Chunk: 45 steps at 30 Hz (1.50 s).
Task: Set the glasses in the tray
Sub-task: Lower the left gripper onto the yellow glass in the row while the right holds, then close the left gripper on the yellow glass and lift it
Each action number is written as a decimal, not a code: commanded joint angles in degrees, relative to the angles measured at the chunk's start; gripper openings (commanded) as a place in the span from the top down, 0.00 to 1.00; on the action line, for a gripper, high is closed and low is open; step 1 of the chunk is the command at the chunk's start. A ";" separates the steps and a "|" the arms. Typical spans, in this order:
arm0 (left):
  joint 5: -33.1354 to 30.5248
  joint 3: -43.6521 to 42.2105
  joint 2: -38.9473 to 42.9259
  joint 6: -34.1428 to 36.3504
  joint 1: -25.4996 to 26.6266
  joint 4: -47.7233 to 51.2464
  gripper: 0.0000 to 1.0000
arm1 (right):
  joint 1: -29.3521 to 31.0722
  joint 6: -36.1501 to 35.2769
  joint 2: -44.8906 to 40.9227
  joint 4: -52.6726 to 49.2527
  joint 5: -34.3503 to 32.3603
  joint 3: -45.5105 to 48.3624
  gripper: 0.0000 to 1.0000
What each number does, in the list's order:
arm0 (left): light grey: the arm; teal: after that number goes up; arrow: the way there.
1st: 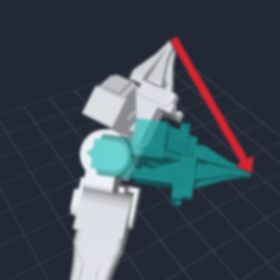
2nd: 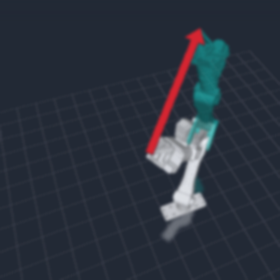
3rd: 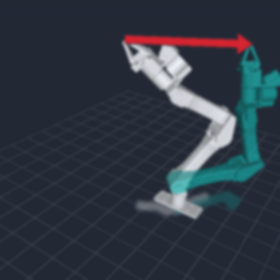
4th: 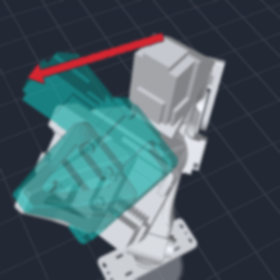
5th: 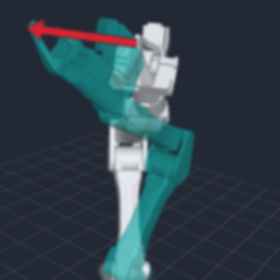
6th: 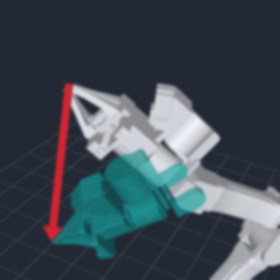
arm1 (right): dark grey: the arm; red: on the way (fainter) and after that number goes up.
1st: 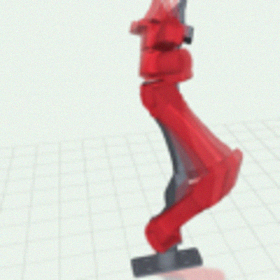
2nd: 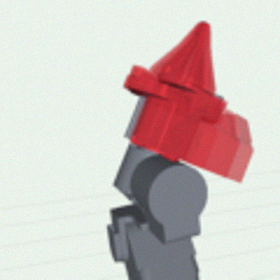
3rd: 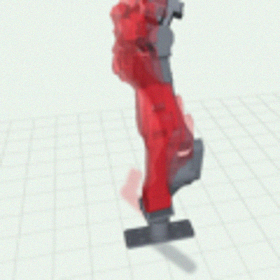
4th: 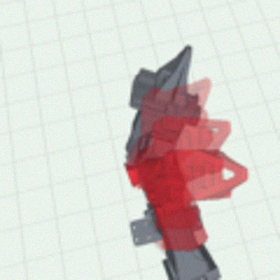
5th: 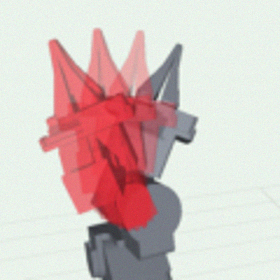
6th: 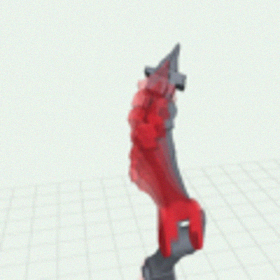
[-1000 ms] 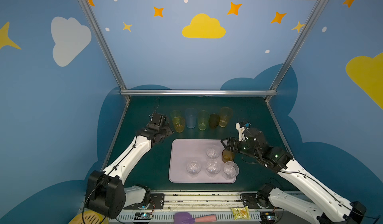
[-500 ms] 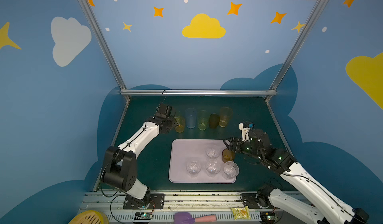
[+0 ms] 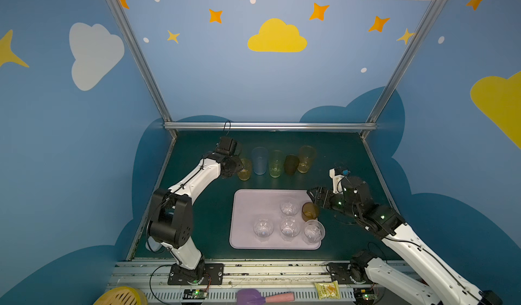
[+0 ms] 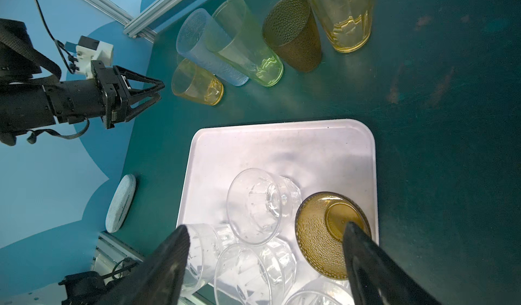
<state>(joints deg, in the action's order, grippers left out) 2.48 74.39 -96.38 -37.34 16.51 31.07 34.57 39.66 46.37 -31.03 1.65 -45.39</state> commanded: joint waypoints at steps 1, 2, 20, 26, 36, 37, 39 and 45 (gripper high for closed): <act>-1.34 1.24 -1.65 0.90 -0.25 2.15 0.66 | -0.78 -0.10 -0.70 -0.44 1.56 0.82 0.16; -1.31 1.35 -2.11 0.90 -0.25 2.22 0.66 | -0.95 -0.11 -0.80 -0.52 1.67 0.82 0.16; -0.81 6.36 -9.24 1.44 -0.17 4.35 0.77 | -2.97 0.17 -1.70 -0.69 3.72 1.61 0.16; -1.67 6.25 -8.93 1.79 -0.17 5.25 0.85 | -3.19 0.76 -2.25 -0.79 3.71 2.07 0.16; -2.90 4.88 -7.07 2.08 0.01 6.66 0.96 | -3.41 0.73 -2.67 -0.93 5.09 2.45 0.16; -2.96 4.29 -6.37 1.98 0.10 6.48 0.96 | -3.50 0.68 -2.69 -1.12 5.35 2.35 0.16; -3.18 3.13 -4.70 1.79 0.27 5.95 0.96 | -3.58 0.62 -2.77 -1.36 5.71 2.22 0.16; -3.87 1.64 0.18 2.30 0.93 6.27 0.96 | -3.80 1.37 -2.63 -1.32 6.81 2.22 0.16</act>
<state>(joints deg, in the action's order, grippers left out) 0.05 76.03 -99.50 -35.75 17.04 36.84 31.09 40.32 44.23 -31.40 7.35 -43.57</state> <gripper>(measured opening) 0.049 0.844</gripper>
